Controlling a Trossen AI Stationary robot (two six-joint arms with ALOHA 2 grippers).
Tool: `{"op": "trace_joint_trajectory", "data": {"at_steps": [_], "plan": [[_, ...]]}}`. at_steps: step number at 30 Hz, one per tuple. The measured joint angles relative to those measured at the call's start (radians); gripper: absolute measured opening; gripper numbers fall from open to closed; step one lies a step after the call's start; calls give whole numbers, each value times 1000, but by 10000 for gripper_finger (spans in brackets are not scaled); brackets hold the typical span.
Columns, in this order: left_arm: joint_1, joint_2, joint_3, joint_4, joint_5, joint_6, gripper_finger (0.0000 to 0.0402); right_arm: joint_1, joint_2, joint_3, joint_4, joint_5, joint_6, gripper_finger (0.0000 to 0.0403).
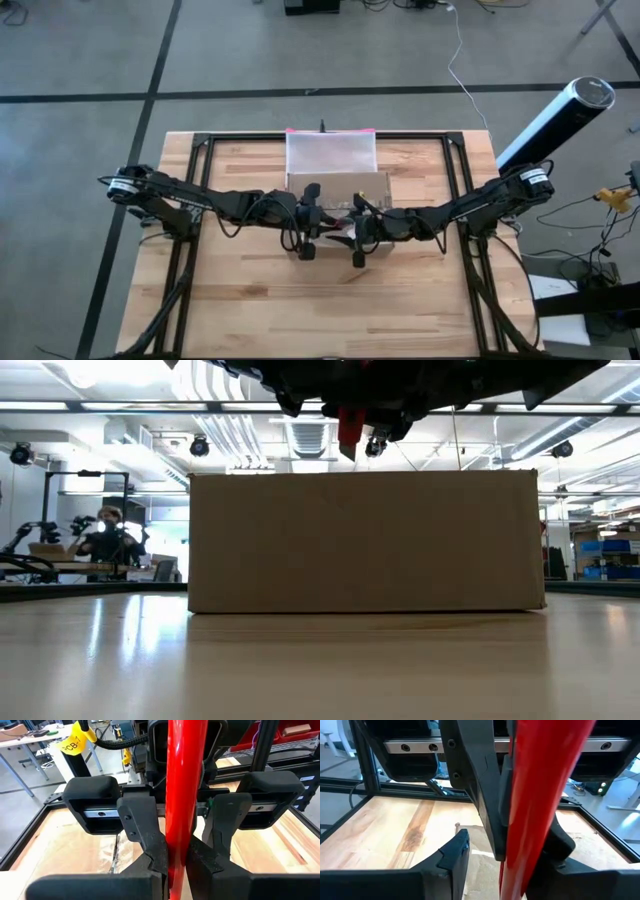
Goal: Unpack boxes
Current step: Open the cardboard box using the box cutter
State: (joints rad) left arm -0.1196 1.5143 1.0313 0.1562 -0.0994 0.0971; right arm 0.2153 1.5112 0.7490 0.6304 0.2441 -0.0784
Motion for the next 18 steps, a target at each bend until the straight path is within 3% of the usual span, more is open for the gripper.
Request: {"op": "trace_joint_trajectory", "data": {"at_steps": [10,18], "plan": [[-1,-3,-1,-1,4,-2,29,0,0,0,-16,39,0,19],[-1,-6,-1,-2,8,0,29,0,0,0,-21,45,-6,18]]}}
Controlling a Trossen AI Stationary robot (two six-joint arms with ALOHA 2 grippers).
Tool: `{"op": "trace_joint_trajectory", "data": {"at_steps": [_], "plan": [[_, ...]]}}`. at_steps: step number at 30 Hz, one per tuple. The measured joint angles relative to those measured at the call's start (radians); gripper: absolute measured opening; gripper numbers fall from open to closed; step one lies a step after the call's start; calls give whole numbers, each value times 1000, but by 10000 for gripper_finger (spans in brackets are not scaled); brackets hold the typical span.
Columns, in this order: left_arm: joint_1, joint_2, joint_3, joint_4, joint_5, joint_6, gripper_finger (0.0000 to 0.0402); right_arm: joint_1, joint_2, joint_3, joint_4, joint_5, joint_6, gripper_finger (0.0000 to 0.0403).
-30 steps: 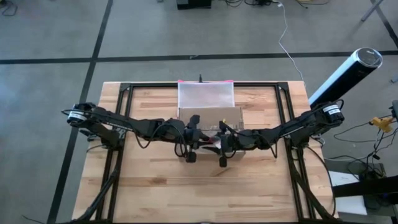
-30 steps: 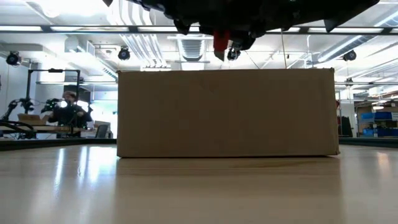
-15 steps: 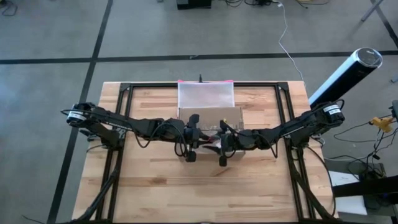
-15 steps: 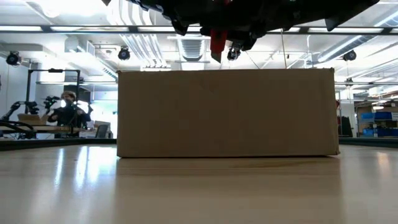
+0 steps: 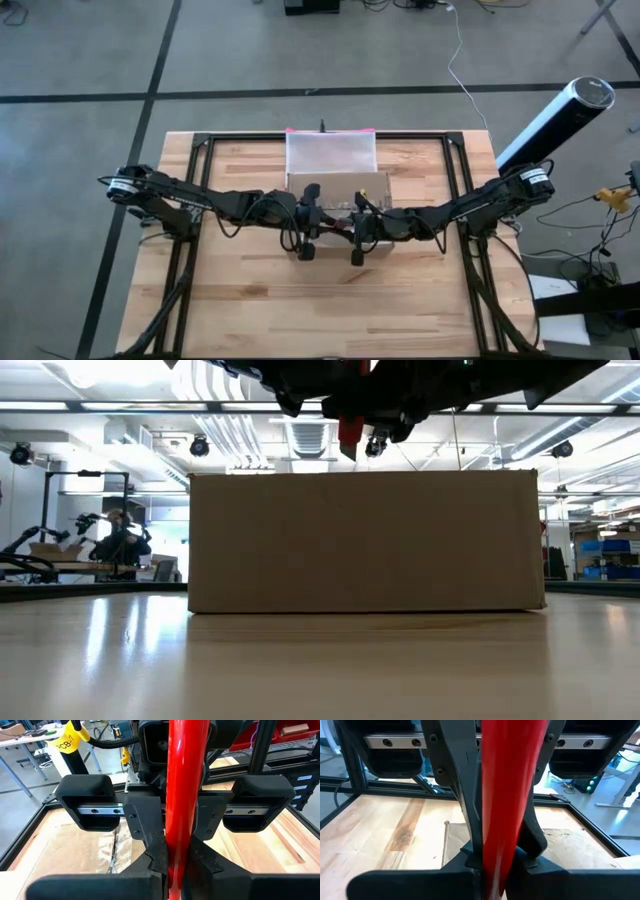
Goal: Unpack boxes
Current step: Open the cardboard box using the box cutter
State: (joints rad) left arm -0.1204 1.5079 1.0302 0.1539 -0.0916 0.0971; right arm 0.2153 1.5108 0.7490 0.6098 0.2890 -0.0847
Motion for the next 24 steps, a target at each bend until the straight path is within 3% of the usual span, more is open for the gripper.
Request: {"op": "trace_joint_trajectory", "data": {"at_steps": [3,9,13,17,24], "plan": [[1,0,0,0,17,-5,55,0,0,0,-6,-1,-7,18],[0,0,0,3,56,-9,164,1,2,-2,-13,-4,-14,18],[1,5,0,27,57,-9,213,1,2,-2,-10,-3,-22,18],[1,8,1,38,58,-9,230,1,2,-2,8,-2,-24,18],[0,32,3,96,69,-9,211,0,2,4,26,-27,-32,17]]}}
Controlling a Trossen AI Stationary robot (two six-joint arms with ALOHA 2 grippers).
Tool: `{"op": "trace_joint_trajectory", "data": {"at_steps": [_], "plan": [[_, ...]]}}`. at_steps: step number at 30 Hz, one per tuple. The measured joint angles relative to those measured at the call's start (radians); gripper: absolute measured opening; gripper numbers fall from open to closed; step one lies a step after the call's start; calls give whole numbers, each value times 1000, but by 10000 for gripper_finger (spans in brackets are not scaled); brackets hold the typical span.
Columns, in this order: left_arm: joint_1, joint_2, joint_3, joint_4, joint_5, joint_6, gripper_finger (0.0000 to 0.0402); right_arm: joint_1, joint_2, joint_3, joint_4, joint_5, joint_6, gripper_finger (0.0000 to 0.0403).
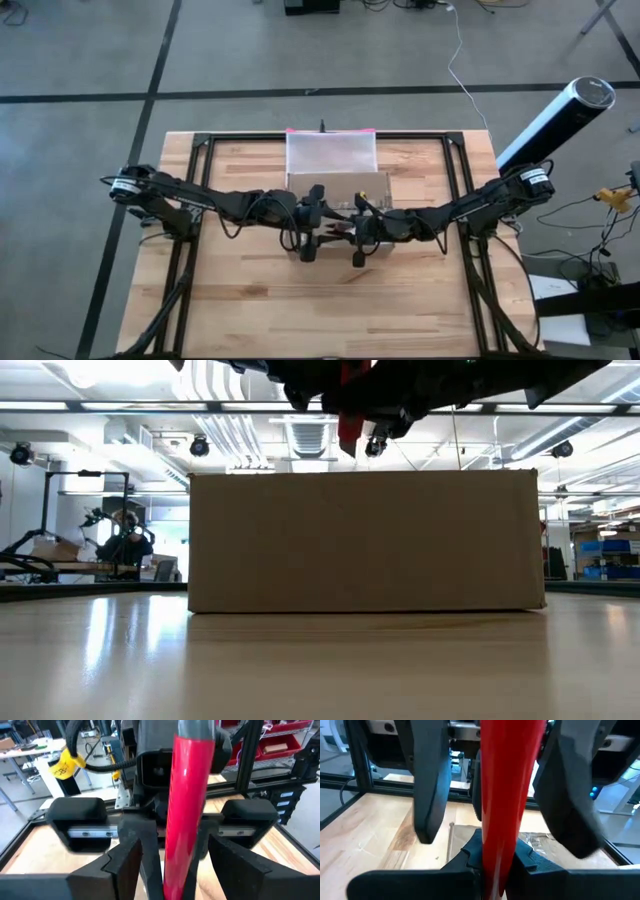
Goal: Unpack boxes
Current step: Open the cardboard box using the box cutter
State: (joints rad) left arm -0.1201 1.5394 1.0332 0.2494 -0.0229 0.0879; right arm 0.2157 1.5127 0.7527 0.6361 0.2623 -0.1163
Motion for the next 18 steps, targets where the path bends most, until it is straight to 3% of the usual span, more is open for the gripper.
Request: {"op": "trace_joint_trajectory", "data": {"at_steps": [10,18], "plan": [[3,21,0,24,13,2,168,0,0,15,-12,-26,1,17],[3,20,0,21,14,10,39,0,0,18,-8,-27,22,17]]}}
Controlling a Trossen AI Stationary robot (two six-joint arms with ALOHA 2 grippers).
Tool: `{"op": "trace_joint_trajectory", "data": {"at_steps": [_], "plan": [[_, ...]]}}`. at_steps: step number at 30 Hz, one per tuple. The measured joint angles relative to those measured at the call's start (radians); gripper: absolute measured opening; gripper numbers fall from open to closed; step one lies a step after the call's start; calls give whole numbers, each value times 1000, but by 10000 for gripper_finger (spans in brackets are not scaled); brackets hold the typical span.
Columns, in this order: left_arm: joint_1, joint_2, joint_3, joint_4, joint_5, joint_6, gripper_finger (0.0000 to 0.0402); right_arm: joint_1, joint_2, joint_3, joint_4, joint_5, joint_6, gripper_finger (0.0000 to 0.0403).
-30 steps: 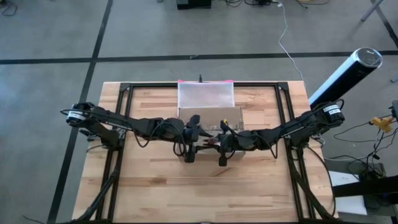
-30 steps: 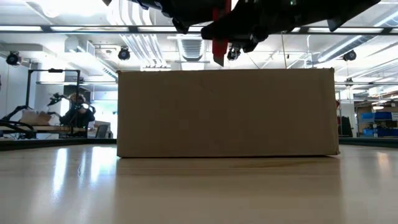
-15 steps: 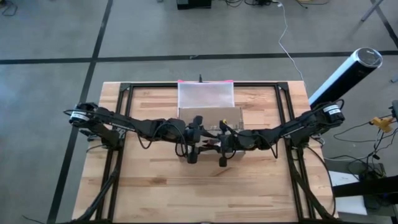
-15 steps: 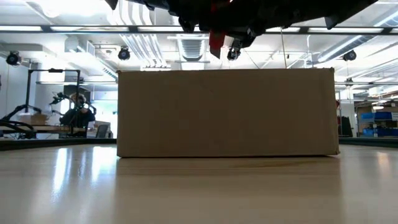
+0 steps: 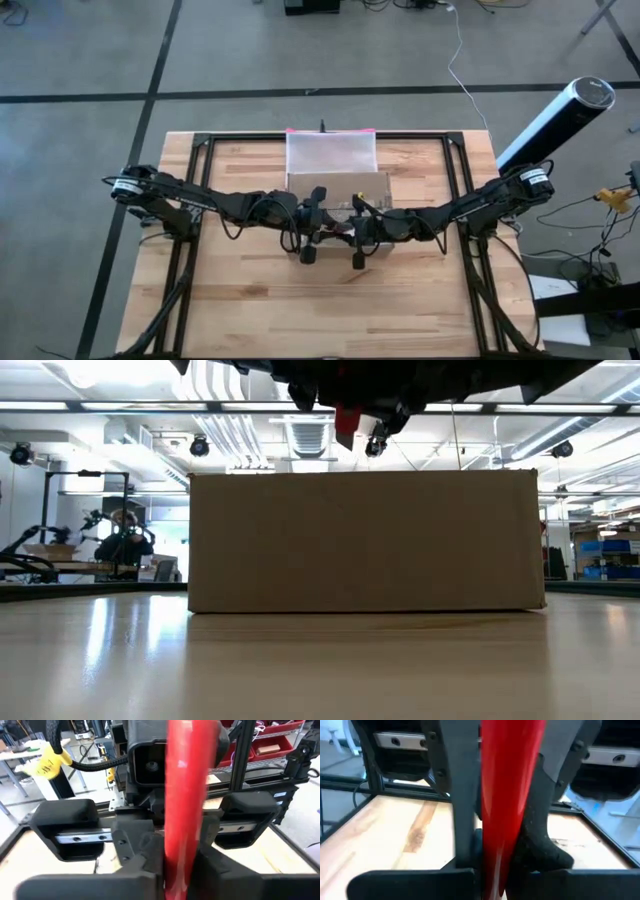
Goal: Unpack boxes
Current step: Open the cardboard box using the box cutter
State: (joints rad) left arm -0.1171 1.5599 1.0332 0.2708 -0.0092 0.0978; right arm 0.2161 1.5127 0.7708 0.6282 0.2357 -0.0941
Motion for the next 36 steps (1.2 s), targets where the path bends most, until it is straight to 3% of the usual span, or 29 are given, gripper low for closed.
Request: {"op": "trace_joint_trajectory", "data": {"at_steps": [7,14,20,26,32,36], "plan": [[0,-4,0,-9,-19,7,35,0,0,1,6,2,12,22],[2,-41,0,-76,-72,13,35,-2,-5,6,5,10,-39,104],[1,-88,0,-186,-124,18,35,-2,-19,6,-21,18,-56,142],[2,-136,-2,-303,-175,18,35,2,-23,7,-63,14,-29,154],[4,-168,-3,-421,-315,10,35,29,-23,7,-100,-11,0,150],[2,-185,-3,-474,-331,-4,35,57,-23,7,-106,-8,-28,143]]}}
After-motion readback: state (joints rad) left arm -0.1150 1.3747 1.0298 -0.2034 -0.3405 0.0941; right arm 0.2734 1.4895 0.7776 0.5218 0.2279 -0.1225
